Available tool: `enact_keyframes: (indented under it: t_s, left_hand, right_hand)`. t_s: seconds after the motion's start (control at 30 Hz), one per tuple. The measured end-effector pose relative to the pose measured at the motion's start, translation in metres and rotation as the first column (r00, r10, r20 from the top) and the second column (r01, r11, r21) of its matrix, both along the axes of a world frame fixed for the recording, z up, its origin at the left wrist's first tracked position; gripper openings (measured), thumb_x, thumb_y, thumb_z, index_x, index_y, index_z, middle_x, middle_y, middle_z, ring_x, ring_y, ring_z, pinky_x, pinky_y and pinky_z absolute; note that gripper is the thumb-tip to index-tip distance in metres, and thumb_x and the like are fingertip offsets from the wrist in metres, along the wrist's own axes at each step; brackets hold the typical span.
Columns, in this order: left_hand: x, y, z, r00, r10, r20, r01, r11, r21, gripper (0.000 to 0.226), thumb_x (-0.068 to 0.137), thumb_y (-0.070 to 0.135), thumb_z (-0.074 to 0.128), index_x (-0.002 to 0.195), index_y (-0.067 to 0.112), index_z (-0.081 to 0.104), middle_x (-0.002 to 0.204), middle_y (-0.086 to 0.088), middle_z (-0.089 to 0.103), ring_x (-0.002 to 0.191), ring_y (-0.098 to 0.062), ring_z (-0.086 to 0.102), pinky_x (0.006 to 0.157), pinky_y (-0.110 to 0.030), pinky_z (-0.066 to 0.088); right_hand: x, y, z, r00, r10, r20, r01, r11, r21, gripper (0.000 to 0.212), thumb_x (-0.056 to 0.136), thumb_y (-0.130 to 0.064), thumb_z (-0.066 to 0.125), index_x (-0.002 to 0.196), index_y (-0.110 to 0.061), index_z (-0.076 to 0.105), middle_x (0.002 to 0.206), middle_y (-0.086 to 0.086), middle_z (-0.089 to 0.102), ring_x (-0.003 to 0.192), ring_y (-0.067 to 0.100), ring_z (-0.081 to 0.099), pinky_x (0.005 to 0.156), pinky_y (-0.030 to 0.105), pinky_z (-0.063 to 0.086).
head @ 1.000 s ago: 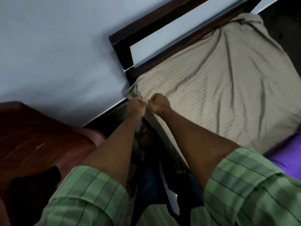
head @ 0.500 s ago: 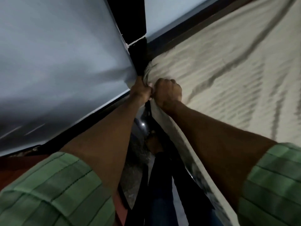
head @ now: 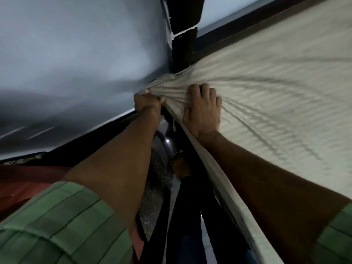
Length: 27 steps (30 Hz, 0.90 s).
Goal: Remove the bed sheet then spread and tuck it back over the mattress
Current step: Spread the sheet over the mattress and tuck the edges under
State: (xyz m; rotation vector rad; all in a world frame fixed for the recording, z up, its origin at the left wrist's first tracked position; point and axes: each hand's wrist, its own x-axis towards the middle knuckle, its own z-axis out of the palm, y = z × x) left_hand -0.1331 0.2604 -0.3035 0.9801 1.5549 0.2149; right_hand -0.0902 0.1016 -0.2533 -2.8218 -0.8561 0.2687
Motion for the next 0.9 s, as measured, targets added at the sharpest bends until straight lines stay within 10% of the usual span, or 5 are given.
enact_keyframes:
  t_s: [0.17, 0.43, 0.73, 0.9]
  left_hand:
    - [-0.01, -0.025, -0.006, 0.916, -0.371, 0.152, 0.365, 0.928, 0.072, 0.082, 0.093, 0.001, 0.067, 0.155, 0.012, 0.016, 0.133, -0.006, 0.048, 0.116, -0.018, 0.056, 0.102, -0.034, 0.05]
    - [-0.016, -0.043, -0.03, 0.861, -0.48, 0.171, 0.458, 0.876, 0.153, 0.042, 0.092, 0.021, 0.073, 0.128, 0.019, 0.049, 0.086, 0.008, 0.068, 0.07, -0.011, 0.067, 0.07, -0.033, 0.059]
    - [0.01, -0.028, -0.014, 0.839, -0.534, 0.108, 0.5, 0.833, 0.237, 0.024, 0.087, 0.0, 0.066, 0.103, 0.018, 0.064, 0.083, 0.009, 0.067, 0.067, 0.004, 0.06, 0.072, -0.023, 0.05]
    - [0.007, -0.038, -0.006, 0.863, -0.506, 0.021, 0.473, 0.82, 0.323, 0.033, 0.09, 0.005, 0.069, 0.121, 0.012, 0.062, 0.09, 0.004, 0.067, 0.062, 0.016, 0.058, 0.066, -0.005, 0.044]
  right_hand:
    - [-0.002, -0.006, -0.008, 1.0, 0.003, -0.025, -0.001, 0.996, 0.084, 0.056, 0.1, -0.048, 0.046, 0.153, -0.031, 0.04, 0.16, 0.007, 0.034, 0.137, 0.033, 0.034, 0.105, 0.048, 0.032]
    - [0.071, 0.0, -0.016, 0.967, -0.208, -0.146, 0.228, 0.963, 0.143, 0.064, 0.101, -0.06, 0.037, 0.16, -0.037, 0.028, 0.171, -0.007, 0.013, 0.134, 0.032, 0.033, 0.102, 0.045, 0.029]
    - [0.121, 0.022, -0.003, 0.888, -0.393, -0.24, 0.417, 0.907, 0.061, 0.027, 0.091, -0.055, 0.055, 0.107, -0.036, 0.063, 0.165, -0.003, 0.02, 0.136, 0.031, 0.029, 0.098, 0.042, 0.025]
    - [0.117, 0.036, 0.006, 0.674, -0.556, -0.486, 0.721, 0.638, 0.27, 0.03, 0.091, -0.02, 0.066, 0.087, -0.04, 0.045, 0.143, 0.0, 0.036, 0.123, 0.025, 0.042, 0.1, 0.032, 0.02]
